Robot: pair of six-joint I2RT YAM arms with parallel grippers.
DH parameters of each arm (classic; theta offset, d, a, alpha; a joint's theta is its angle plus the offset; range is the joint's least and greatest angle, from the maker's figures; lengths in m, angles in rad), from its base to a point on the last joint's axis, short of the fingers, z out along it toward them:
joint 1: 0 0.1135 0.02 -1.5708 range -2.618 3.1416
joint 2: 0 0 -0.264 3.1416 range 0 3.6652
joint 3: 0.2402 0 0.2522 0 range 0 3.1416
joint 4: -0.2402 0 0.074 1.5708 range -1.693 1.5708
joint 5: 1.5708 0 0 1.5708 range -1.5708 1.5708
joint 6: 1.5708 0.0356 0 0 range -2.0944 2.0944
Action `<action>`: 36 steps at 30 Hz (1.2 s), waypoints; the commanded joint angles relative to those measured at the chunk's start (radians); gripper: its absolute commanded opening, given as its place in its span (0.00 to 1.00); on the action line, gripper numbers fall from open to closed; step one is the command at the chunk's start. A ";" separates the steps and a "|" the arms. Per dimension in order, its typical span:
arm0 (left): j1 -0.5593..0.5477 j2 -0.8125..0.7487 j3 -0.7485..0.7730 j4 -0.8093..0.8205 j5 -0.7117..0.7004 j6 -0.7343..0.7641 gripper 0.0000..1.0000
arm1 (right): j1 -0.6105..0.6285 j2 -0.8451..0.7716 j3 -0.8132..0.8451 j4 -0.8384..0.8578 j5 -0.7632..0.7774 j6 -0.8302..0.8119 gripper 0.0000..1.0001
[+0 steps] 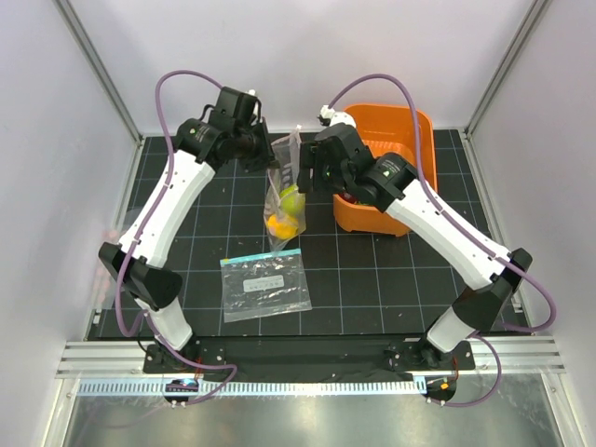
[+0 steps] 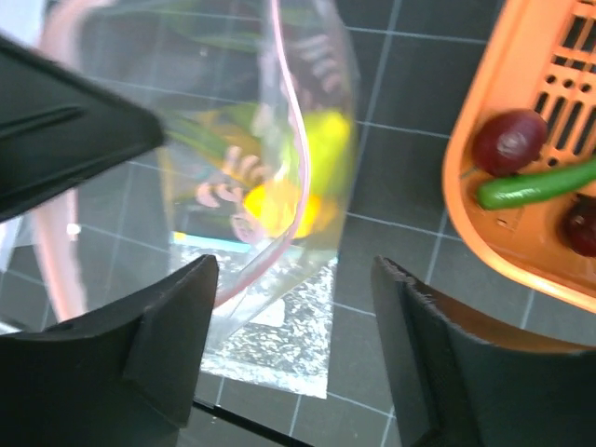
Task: Place the food in the zip-top bag and seal the zipper
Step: Place the fake fruit in the zipper food storage bag.
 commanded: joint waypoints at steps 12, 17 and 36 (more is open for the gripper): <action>0.006 -0.037 0.069 -0.052 -0.198 0.141 0.04 | -0.159 0.014 0.050 -0.024 -0.041 0.012 0.81; 0.014 -0.040 0.035 -0.052 -0.224 0.147 0.03 | -0.264 -0.015 -0.009 0.026 -0.093 -0.013 0.85; 0.031 -0.024 0.043 -0.055 -0.237 0.157 0.03 | -0.650 -0.027 -0.167 -0.204 0.092 -0.036 0.99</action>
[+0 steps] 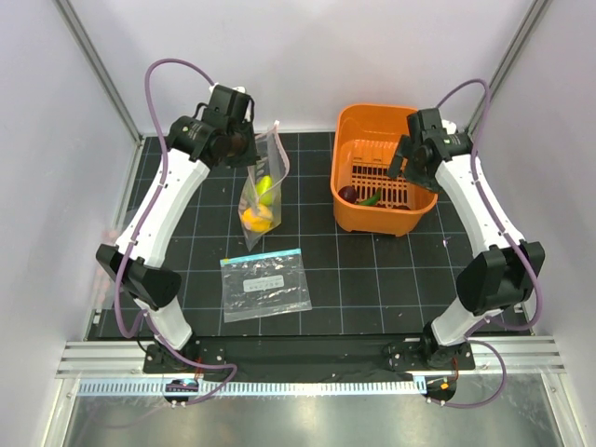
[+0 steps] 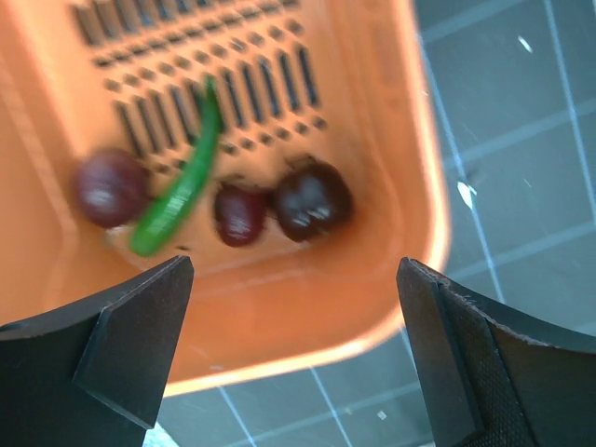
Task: Place the food in the zip-top bag and seal the zipper
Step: Place the fake fruit in the zipper food storage bag, then pick up the bin at the corner of the board.
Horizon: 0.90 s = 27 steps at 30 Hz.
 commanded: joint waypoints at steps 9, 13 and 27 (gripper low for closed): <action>0.003 -0.032 -0.021 0.030 0.010 0.005 0.03 | -0.061 -0.245 -0.248 -0.067 0.013 0.117 0.98; 0.002 -0.032 -0.037 0.034 0.020 0.005 0.02 | -0.061 -0.229 -0.298 -0.017 -0.029 0.199 0.96; 0.003 -0.079 -0.120 0.075 0.015 0.007 0.02 | -0.063 -0.064 -0.059 -0.163 -0.021 0.085 0.01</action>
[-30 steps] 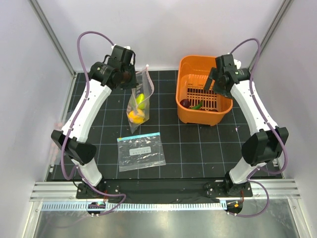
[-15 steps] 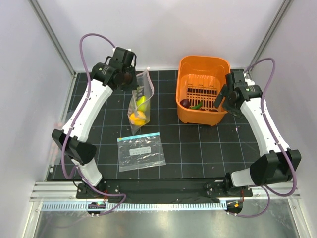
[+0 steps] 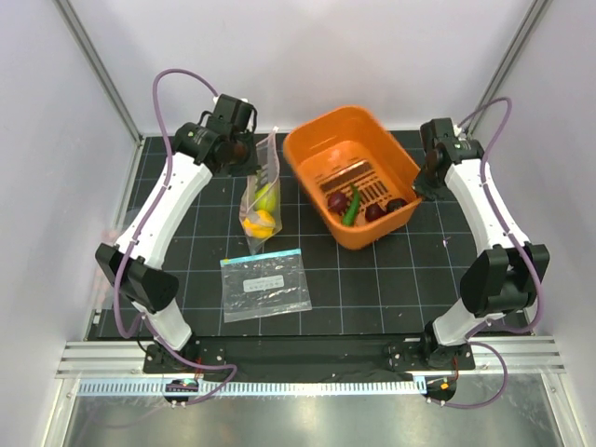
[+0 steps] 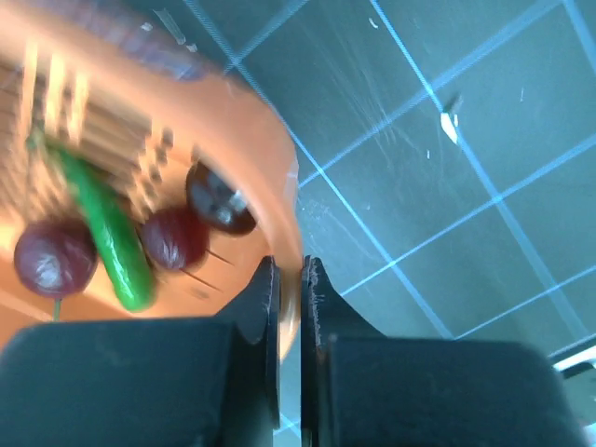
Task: Place the food in the zip-top bag and seal the zipper
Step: Pick up the bin at the corner of the board, then place the bin at the center of the board.
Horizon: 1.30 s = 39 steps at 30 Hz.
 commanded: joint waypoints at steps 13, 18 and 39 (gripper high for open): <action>0.003 -0.013 0.067 0.051 0.000 0.022 0.02 | 0.020 -0.052 0.462 -0.403 0.165 -0.371 0.01; 0.002 -0.008 0.075 0.048 -0.007 0.028 0.03 | 0.020 -0.055 0.390 -0.366 0.193 -0.402 0.01; 0.003 0.038 0.083 0.054 0.023 0.012 0.02 | 0.020 -0.348 -0.254 -0.012 0.018 -0.253 0.76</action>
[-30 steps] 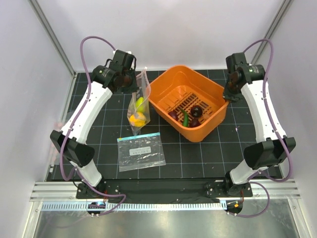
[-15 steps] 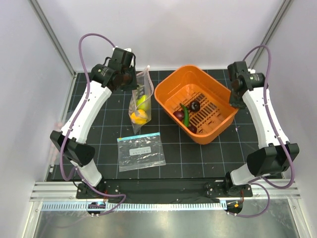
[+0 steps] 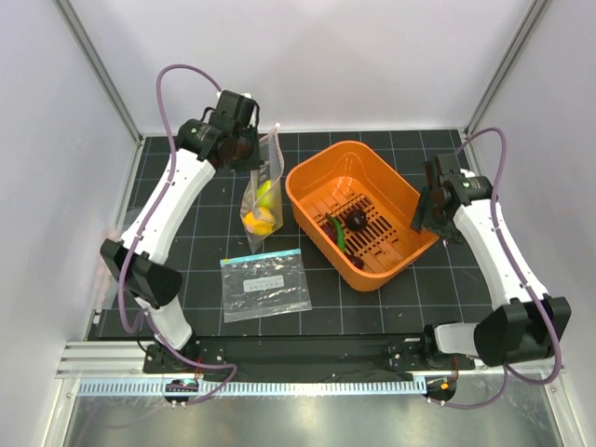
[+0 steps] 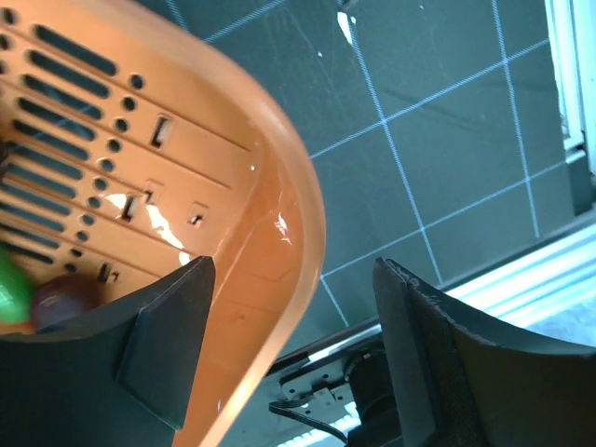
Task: Place the food in the zip-top bag and seal the zipper
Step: Place the bin at the center of the board.
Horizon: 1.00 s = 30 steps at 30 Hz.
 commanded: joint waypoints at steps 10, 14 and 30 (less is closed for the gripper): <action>0.003 0.006 0.012 0.049 0.032 -0.067 0.02 | 0.006 -0.130 0.144 0.234 -0.082 -0.183 0.76; 0.003 -0.006 0.006 0.046 0.029 -0.070 0.03 | 0.033 -0.072 0.135 0.291 -0.190 -0.169 0.76; 0.002 -0.002 0.065 -0.023 0.039 -0.084 0.03 | 0.109 0.391 0.181 0.521 -0.290 -0.229 0.81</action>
